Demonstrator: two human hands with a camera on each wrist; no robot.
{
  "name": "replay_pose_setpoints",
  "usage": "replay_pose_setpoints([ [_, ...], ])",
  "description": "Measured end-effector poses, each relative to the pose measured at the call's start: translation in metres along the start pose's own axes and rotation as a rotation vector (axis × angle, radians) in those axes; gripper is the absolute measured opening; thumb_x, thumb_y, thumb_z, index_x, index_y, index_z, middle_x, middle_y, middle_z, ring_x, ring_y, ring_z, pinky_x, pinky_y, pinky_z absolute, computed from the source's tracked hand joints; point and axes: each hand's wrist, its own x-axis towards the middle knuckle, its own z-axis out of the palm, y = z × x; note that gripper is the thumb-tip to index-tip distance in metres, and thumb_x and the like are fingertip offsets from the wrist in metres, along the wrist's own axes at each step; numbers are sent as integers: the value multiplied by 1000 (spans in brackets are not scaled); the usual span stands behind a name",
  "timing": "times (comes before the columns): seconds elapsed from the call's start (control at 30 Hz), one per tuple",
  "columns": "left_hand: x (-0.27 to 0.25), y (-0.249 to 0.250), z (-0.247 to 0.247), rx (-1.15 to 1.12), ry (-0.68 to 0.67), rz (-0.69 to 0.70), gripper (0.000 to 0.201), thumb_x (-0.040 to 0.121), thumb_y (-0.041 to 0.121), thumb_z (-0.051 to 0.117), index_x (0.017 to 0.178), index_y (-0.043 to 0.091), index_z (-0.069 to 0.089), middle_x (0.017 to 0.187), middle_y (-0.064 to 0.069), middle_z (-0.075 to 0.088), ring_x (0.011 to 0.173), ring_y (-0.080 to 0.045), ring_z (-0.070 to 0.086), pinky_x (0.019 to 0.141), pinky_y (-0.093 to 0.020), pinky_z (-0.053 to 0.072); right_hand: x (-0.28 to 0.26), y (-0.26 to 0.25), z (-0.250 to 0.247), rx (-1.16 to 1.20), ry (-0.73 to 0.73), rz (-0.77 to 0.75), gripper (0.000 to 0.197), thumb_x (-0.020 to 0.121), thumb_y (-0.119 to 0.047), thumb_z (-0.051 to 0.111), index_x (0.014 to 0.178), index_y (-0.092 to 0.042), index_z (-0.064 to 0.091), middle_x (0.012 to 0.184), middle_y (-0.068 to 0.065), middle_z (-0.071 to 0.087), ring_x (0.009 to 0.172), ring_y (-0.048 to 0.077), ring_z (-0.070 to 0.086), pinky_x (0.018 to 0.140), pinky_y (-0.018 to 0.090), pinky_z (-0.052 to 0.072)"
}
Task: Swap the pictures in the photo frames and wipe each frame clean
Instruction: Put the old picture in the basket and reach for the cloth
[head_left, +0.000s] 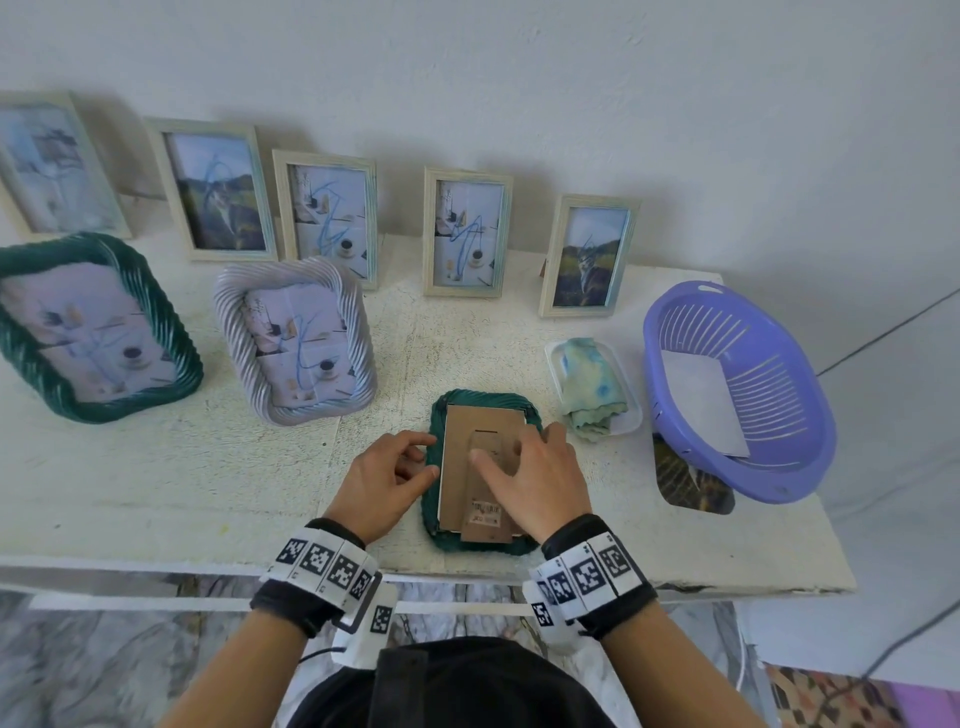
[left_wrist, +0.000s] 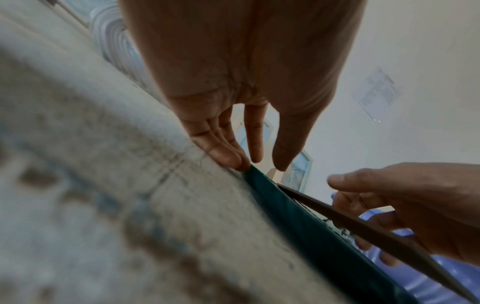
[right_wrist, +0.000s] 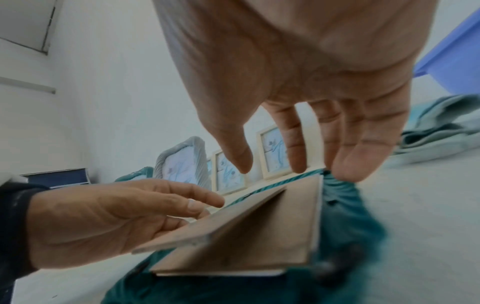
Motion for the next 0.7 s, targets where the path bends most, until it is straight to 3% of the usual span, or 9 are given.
replay_pose_setpoints([
  [0.1, -3, 6, 2, 102, 16, 56, 35, 86, 31, 71, 120, 25, 64, 107, 3, 51, 84, -6, 60, 76, -20, 53, -6, 23, -9, 20, 5, -99, 34, 92, -51, 49, 99, -19, 54, 97, 0, 49, 84, 18, 51, 70, 30, 44],
  [0.17, -5, 10, 5, 179, 18, 117, 42, 84, 50, 64, 121, 30, 62, 120, 3, 44, 100, -11, 55, 81, -29, 53, -13, 40, -10, 16, 10, -174, 23, 94, -41, 51, 94, -18, 57, 90, -1, 52, 78, 16, 51, 66, 29, 43],
  [0.23, -9, 15, 10, 284, -21, 187, 54, 80, 65, 53, 125, 37, 58, 135, 3, 37, 118, -16, 42, 91, -32, 46, -22, 51, -8, 10, 10, -238, 15, 93, -33, 54, 92, -18, 58, 87, -1, 53, 77, 16, 50, 66, 30, 43],
  [0.33, -12, 23, 19, 398, -109, 248, 61, 78, 75, 46, 131, 45, 53, 150, 0, 28, 134, -23, 25, 104, -42, 34, -35, 60, -4, 20, 9, -301, 9, 91, -24, 57, 88, -16, 60, 86, -1, 51, 77, 18, 50, 68, 31, 44],
  [0.47, -13, 25, 25, 498, -211, 192, 65, 74, 79, 37, 130, 50, 50, 153, -1, 25, 138, -26, 22, 110, -49, 30, -46, 66, 1, 36, 16, -304, 9, 88, -21, 62, 86, -13, 64, 90, 0, 51, 80, 17, 52, 72, 28, 44],
  [0.6, -14, 23, 28, 554, -217, 172, 67, 73, 80, 32, 132, 51, 47, 153, -1, 25, 138, -25, 24, 111, -47, 27, -51, 66, 8, 7, 17, -291, 16, 87, -27, 65, 88, -11, 65, 92, 0, 50, 78, 13, 47, 70, 22, 39],
  [0.7, -15, 23, 29, 584, -206, 168, 68, 73, 79, 33, 132, 50, 48, 153, -1, 27, 138, -25, 27, 110, -47, 29, -55, 64, 10, -6, 44, -272, 20, 84, -29, 68, 89, -10, 63, 91, 1, 50, 77, 17, 51, 68, 23, 41],
])
